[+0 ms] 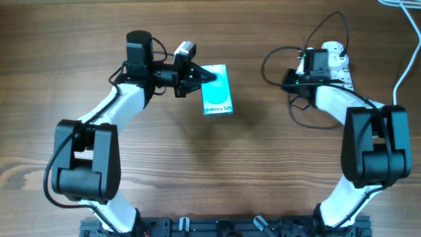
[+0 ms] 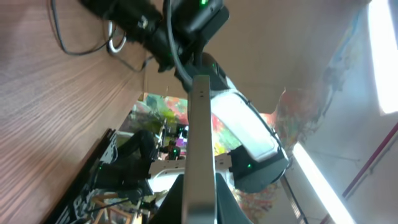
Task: Plug charger to phone and switch on socket
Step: 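Move the right gripper to the black USB-C cable near the power strip, then grasp the USB-C plug with the right gripper and lift it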
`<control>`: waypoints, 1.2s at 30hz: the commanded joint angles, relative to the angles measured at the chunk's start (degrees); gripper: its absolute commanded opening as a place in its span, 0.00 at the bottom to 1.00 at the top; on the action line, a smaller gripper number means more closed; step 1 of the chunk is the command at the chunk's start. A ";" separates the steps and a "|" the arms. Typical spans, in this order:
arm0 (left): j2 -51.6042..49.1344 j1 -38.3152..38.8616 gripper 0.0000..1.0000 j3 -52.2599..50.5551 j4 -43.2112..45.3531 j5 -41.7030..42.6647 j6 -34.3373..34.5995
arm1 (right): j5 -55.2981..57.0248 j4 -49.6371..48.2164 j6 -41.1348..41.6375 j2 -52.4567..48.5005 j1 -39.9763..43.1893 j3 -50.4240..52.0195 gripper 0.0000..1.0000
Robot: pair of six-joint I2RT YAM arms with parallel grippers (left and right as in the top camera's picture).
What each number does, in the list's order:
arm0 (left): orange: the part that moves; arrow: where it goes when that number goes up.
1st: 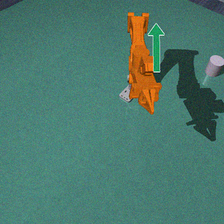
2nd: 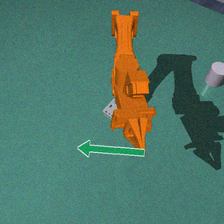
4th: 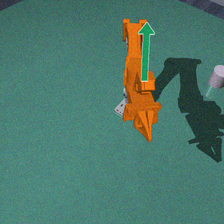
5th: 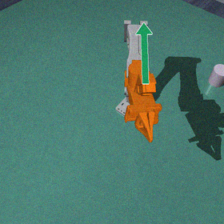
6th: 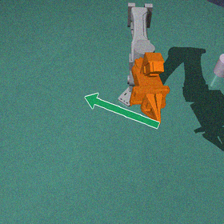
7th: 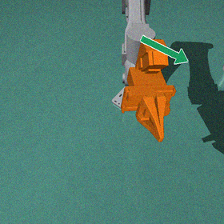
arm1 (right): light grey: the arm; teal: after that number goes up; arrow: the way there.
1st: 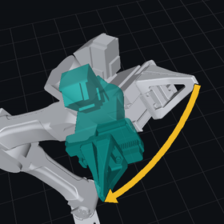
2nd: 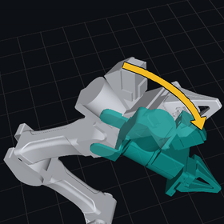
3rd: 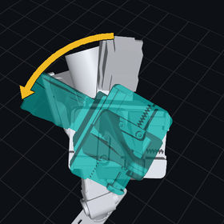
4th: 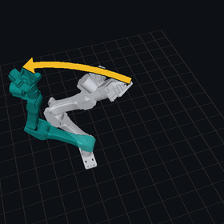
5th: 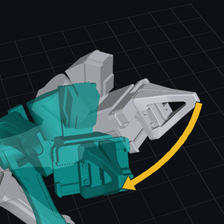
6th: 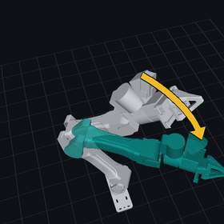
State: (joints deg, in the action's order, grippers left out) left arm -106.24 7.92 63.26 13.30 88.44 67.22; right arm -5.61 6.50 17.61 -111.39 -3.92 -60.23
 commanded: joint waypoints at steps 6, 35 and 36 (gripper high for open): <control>0.00 -7.93 0.04 0.44 0.17 1.77 0.35 | -2.95 11.93 -3.93 -2.62 -13.84 1.05 0.16; 0.00 -8.52 0.04 0.44 0.26 1.95 -5.57 | -5.35 24.11 -4.15 4.61 -15.50 -1.07 0.04; 0.00 -8.52 0.04 0.44 0.26 1.95 -5.77 | -7.10 25.46 -4.15 7.13 -15.50 -1.07 0.04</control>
State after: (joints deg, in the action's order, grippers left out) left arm -106.24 -0.71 63.26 13.34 88.44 65.01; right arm -6.48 27.40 12.40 -109.16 -19.40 -63.92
